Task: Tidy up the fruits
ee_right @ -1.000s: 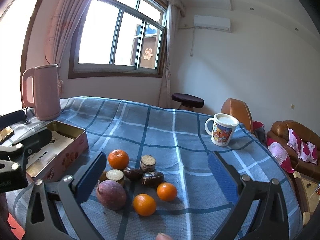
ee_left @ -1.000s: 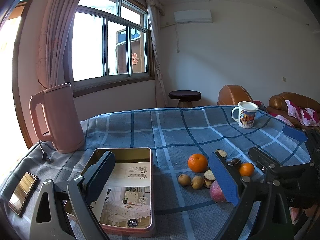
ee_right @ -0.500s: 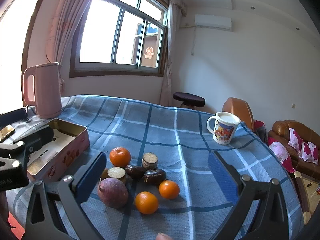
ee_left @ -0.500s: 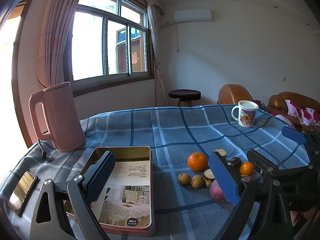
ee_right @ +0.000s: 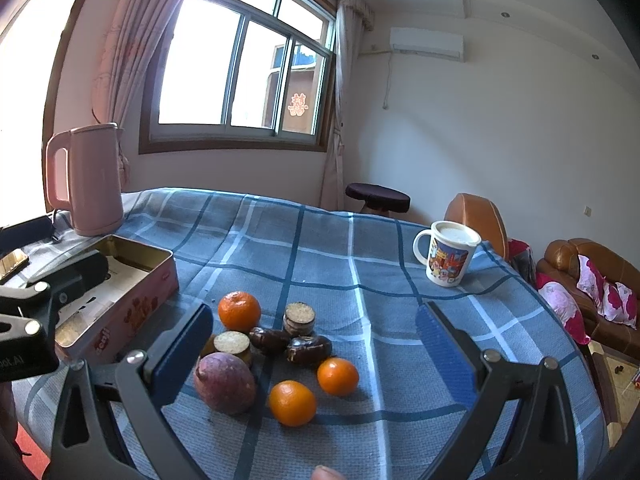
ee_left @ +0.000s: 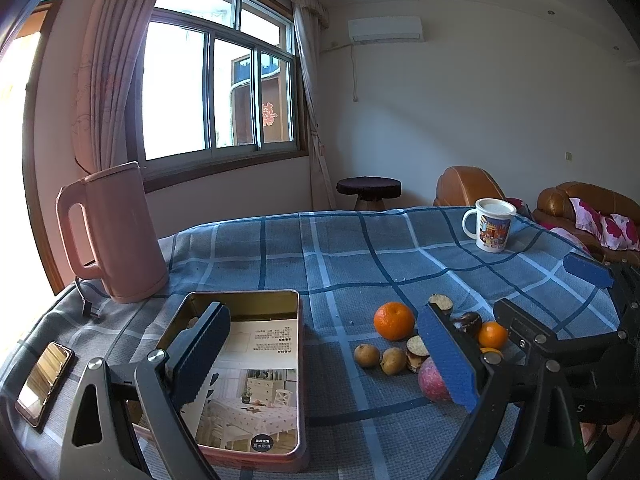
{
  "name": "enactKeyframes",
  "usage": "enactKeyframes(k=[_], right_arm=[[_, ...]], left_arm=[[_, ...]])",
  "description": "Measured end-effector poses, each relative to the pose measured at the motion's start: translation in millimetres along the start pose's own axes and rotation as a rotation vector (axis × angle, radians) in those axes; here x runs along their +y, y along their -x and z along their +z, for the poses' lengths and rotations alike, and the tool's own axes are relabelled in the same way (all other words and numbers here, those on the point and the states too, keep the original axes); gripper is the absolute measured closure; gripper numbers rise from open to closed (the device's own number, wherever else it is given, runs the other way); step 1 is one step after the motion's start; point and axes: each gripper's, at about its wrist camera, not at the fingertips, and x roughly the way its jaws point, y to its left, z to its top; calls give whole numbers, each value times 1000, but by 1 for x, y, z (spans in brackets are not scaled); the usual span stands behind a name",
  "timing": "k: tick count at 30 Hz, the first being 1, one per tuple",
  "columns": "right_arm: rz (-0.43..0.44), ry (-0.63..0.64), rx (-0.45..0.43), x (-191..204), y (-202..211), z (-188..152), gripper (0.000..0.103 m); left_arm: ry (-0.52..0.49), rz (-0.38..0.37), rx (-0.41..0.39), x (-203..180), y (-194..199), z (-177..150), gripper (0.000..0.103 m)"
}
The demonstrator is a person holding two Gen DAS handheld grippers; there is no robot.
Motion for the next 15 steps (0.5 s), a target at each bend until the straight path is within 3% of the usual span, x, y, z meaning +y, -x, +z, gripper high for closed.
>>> enactKeyframes(k=[11,15], right_arm=[[-15,-9,26,-9,-7,-12,0],[-27,-34,63,-22,-13,-26,0]], left_arm=[[-12,-5,32,-7,-12,-6,7],[-12,-40,75,-13,-23,-13,7]])
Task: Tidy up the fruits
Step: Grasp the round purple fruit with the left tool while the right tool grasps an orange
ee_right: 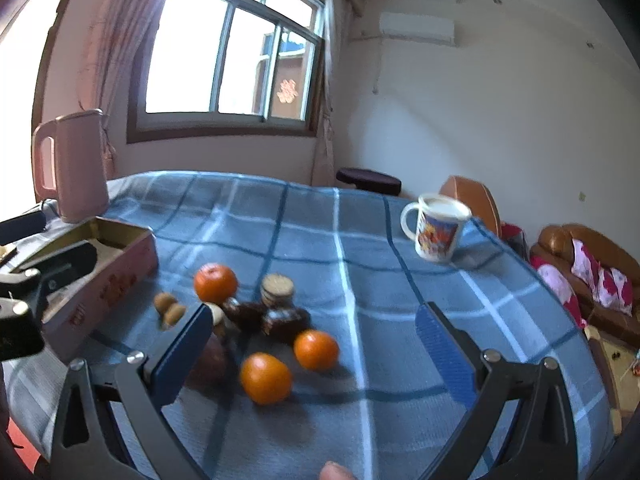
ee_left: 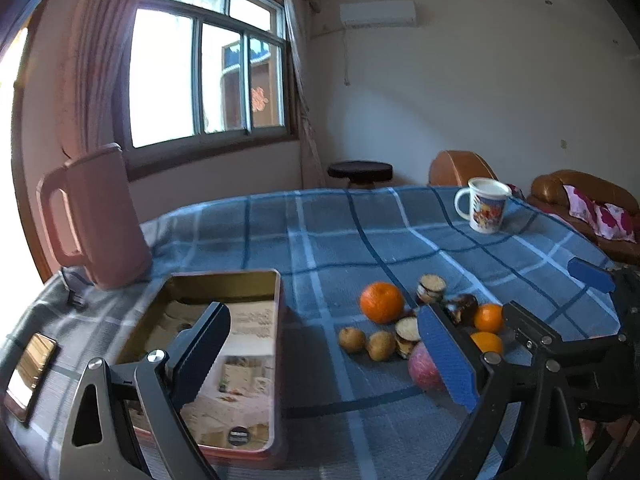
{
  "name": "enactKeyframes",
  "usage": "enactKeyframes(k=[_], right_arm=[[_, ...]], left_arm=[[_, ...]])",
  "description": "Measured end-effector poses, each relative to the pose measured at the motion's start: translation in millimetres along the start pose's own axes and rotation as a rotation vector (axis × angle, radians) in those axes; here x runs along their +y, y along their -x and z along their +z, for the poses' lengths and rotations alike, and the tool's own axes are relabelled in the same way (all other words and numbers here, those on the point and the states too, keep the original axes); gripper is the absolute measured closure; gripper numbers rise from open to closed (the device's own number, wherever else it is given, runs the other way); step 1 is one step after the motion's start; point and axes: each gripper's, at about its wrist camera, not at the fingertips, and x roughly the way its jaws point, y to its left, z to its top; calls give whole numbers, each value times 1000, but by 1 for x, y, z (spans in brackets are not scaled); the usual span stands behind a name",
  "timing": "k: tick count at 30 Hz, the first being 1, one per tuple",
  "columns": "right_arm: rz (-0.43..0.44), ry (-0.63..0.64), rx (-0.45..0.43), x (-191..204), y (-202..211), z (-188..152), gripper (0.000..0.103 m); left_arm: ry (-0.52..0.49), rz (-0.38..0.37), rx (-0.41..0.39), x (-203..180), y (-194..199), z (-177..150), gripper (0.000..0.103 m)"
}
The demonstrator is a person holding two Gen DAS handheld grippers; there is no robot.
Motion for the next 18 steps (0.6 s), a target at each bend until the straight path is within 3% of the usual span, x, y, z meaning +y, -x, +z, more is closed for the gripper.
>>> enactKeyframes(k=[9,18], right_arm=[[-28,-58,56,-26,-13,-23,0],[-42,-120,56,-45,-14,-27,0]], left_arm=[[-43,-84,98,-30,-24,-17,7],[-98,-187,194,-59,-48,-24,7]])
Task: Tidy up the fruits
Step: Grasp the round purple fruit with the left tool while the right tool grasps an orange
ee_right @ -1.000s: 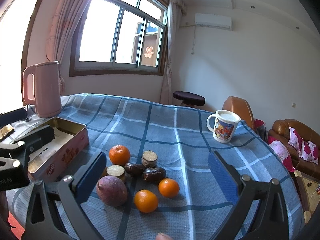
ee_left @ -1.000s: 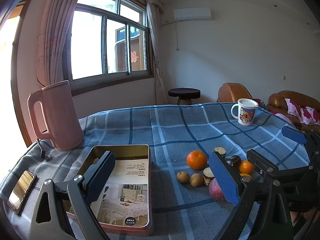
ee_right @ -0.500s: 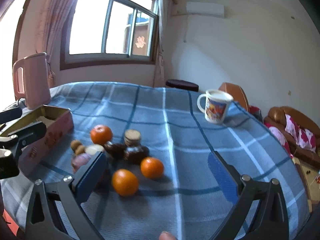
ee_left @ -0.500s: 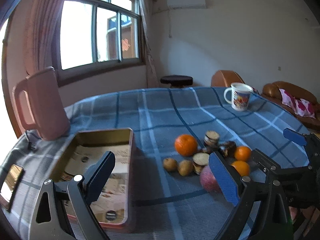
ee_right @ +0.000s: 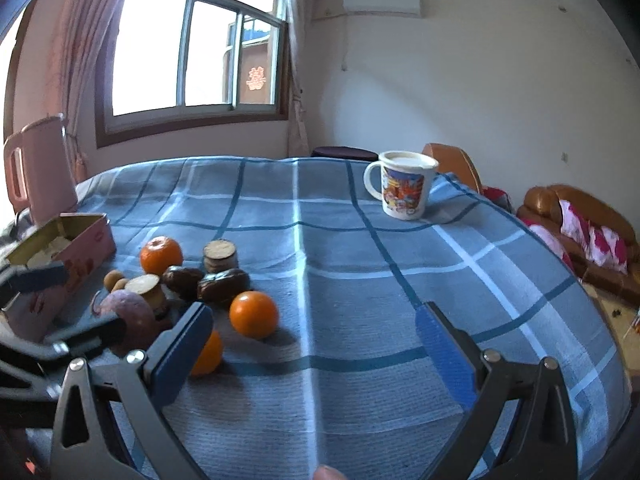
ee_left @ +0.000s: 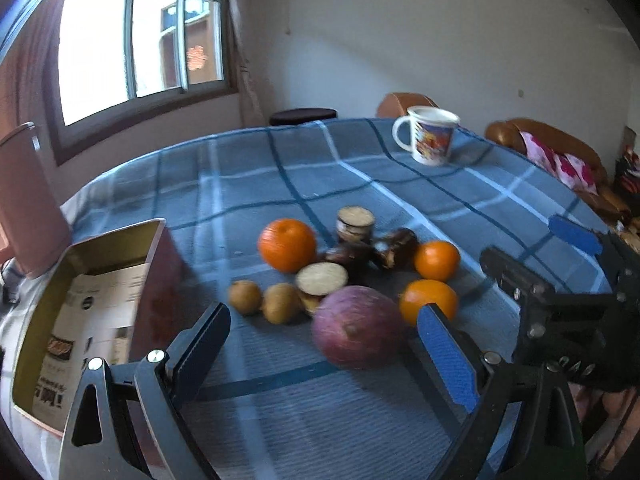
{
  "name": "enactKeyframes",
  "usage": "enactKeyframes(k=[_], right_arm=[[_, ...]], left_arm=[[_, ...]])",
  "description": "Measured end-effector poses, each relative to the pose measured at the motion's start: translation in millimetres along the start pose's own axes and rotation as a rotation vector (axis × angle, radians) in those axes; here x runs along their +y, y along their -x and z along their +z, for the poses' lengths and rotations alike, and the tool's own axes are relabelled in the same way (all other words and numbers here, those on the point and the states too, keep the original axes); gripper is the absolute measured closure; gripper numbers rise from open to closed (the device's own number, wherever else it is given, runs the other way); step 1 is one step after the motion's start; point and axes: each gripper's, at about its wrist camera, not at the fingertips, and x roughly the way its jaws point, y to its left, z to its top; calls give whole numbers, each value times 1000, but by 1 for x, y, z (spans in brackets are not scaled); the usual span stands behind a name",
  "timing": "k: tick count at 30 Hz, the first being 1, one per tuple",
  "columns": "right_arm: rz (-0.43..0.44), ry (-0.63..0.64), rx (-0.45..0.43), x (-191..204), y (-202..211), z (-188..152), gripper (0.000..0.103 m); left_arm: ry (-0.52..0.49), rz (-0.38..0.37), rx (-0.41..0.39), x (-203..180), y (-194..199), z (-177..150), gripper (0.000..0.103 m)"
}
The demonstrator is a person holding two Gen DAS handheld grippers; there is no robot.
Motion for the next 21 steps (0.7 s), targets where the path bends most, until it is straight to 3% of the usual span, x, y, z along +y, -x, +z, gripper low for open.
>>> enactKeyframes(k=[2,4,6,9,13,17,21], right_arm=[[-4,-20,2,-5,-1,0,0],[1,-32,4,-7,-1,0,0],[18,-44,0,-9,-1,1,0],[23,-43,-8,-7,0,0,0],[55,-8,-15,1,1,-1,5],[137,23,28,14,-4,-3,25],[192,96,45,37,-5,-5,33]], left_arm=[[5,-13,21,0,-7,-1,7],[-3,-30,37,-1,-10,-1,17],[-12,-61,59,-2,-14,-2,40],[-20,-108,70,-2,-15,-2,48],[9,-107,41,6,-6,-4,48],[32,-86,-3,17,5,-8,48],[50,-70,-31,27,10,-9,48]])
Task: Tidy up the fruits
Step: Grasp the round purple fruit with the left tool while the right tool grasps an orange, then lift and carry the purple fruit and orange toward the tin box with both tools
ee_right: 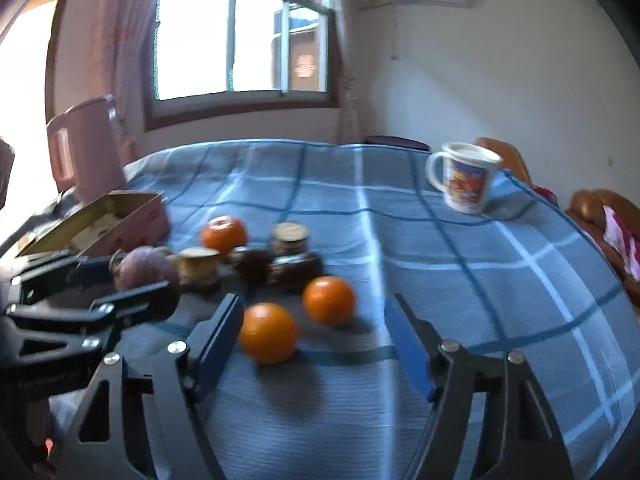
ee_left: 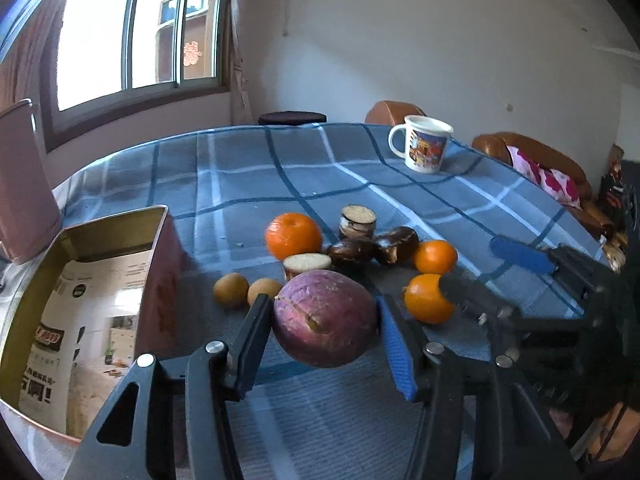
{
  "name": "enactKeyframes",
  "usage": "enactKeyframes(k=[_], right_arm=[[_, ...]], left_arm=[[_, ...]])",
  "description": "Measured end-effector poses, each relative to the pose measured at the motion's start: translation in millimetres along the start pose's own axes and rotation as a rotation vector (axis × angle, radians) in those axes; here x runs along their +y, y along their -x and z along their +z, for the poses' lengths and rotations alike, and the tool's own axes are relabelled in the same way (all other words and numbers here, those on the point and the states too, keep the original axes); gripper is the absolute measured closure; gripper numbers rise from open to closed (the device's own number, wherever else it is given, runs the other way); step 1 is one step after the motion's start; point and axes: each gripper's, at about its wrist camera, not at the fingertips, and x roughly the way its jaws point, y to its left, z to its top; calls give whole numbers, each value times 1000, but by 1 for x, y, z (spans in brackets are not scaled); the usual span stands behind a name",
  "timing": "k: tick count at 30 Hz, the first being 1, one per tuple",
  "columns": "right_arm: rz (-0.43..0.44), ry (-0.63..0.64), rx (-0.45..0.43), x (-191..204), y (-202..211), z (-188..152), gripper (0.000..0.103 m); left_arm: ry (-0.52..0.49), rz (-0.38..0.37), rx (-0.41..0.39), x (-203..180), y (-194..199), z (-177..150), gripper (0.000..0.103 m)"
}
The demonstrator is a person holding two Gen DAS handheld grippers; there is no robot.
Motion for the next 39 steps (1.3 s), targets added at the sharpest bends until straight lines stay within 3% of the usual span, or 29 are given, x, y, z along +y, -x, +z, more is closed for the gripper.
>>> enactKeyframes(k=[3,14,39], right_arm=[[33,43,33,13,-7,-2,48],[52,112,176,22,-31,-8,63],[56,102,-26,22,-1,-8,64]], left_arm=[[-1,-16,-9,2,0,-2,48],[-22,5,-60,-2,8,-3,48],[-32,37,-142,-6,24,-7,48]])
